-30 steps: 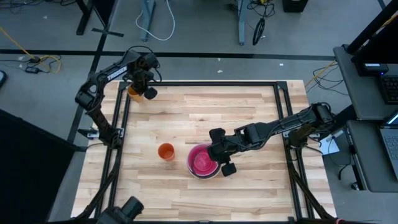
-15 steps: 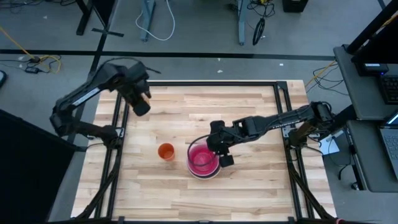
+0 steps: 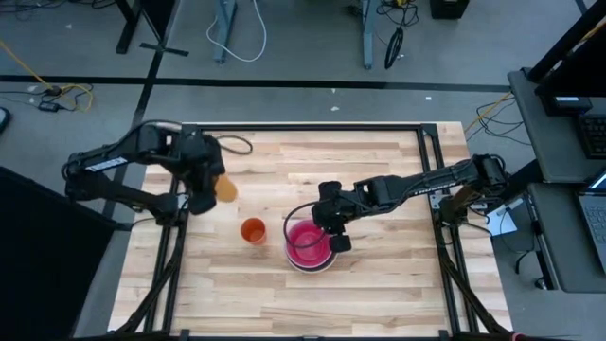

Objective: Nest bowls inside each other
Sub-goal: Stack the yellow cup on top of the orange cup

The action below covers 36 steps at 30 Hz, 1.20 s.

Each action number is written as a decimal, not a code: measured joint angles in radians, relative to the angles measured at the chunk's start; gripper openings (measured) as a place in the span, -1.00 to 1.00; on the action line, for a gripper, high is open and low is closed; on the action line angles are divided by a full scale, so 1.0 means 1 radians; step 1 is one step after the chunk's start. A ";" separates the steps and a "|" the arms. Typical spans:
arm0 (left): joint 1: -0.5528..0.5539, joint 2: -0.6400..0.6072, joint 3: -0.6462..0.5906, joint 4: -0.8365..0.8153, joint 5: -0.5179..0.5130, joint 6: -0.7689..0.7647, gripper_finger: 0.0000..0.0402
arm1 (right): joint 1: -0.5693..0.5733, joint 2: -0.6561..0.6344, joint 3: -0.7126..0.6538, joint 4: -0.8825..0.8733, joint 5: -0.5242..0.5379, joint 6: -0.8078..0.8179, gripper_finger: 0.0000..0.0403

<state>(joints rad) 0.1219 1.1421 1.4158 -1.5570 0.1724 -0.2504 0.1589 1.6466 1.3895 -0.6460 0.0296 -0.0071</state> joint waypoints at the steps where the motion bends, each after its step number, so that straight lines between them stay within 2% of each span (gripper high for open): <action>1: -0.033 0.004 0.000 0.016 -0.002 0.003 -1.00 | 0.000 0.001 0.000 0.000 0.000 0.003 -0.56; 10: -0.273 0.113 0.029 0.072 -0.019 -0.089 -1.00 | -0.003 0.037 0.000 -0.006 0.000 0.007 -0.56; 16: -0.376 0.223 0.096 0.090 -0.038 -0.111 -1.00 | -0.011 0.047 0.000 -0.040 0.002 0.007 -0.56; 27: -0.390 0.313 0.127 0.125 -0.084 -0.054 -1.00 | 0.009 0.047 0.000 -0.046 0.001 0.005 -0.56; 31: -0.390 0.327 0.124 0.127 -0.148 -0.021 -1.00 | 0.023 0.047 0.000 -0.065 0.000 0.004 -0.56; 36: -0.390 0.327 0.117 0.139 -0.152 -0.006 -1.00 | 0.040 0.047 0.000 -0.077 0.000 0.020 -0.56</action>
<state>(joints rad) -0.2680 1.4689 1.5333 -1.4178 0.0201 -0.2564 0.1985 1.6939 1.3891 -0.7226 0.0297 0.0128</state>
